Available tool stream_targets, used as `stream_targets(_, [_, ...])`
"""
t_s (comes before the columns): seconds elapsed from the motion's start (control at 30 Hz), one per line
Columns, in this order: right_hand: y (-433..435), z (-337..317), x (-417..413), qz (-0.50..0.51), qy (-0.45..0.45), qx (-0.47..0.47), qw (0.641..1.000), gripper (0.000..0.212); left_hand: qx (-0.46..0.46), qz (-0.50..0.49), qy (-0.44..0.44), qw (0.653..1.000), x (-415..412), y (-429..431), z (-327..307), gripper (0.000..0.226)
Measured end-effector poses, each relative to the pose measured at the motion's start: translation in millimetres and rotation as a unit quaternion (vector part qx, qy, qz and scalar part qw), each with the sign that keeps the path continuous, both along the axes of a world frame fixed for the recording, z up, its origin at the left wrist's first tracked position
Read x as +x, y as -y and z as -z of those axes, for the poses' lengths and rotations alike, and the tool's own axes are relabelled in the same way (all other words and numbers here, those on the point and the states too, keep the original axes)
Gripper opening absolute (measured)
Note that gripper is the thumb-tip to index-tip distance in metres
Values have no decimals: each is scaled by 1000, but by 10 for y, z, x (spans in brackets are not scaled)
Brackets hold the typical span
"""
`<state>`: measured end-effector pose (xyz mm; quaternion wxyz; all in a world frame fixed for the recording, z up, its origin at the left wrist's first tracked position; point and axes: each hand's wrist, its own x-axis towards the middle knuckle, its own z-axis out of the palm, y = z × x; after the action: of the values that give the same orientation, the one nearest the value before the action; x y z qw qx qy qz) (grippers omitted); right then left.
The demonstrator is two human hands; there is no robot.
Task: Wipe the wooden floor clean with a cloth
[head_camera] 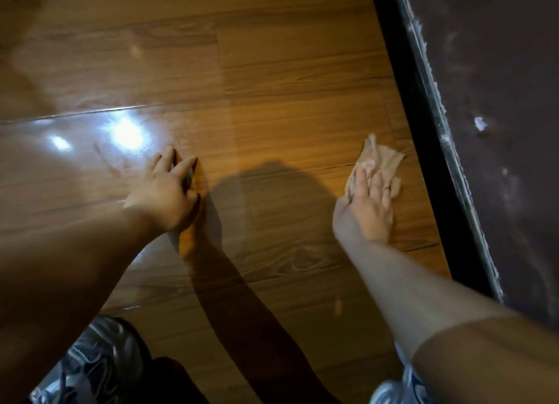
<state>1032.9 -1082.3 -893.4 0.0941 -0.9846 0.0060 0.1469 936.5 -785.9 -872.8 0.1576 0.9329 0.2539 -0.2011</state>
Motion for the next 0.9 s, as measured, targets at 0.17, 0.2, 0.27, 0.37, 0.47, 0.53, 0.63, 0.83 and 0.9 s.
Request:
stream_targets(0.17, [25,-72,898,-2,-25,-74,997,72,40,13,27,999,-3,-8,37,64])
stream_targets(0.2, [-55,-66,1156,-17,-38,-85,996,73,55,16,27,998,82,-83,75,65])
stream_targets(0.27, [-72,-122,1450,-46,-56,-101,992,76,58,24,38,997,78,-137,71,64])
stream_targets(0.37, [-205,-197,1991,-67,-88,-94,989,77,46,9,60,997,257,-226,107,66])
stream_targets(0.47, [-254,-109,2041,-78,-82,-92,989,77,56,5,51,997,268,-206,207,66])
stream_targets(0.53, [-270,-51,1924,-61,-45,-74,994,76,57,2,50,997,315,-243,220,66])
stream_targets(0.63, [-229,-1,1544,18,-4,-5,1000,75,52,20,43,998,357,-324,219,65])
stream_targets(0.83, [-674,-25,120,4,-9,60,998,64,25,-38,109,993,399,-243,129,33])
stream_targets(0.9, [-993,-91,-457,-188,-81,118,972,66,37,-58,120,990,324,-230,36,30])
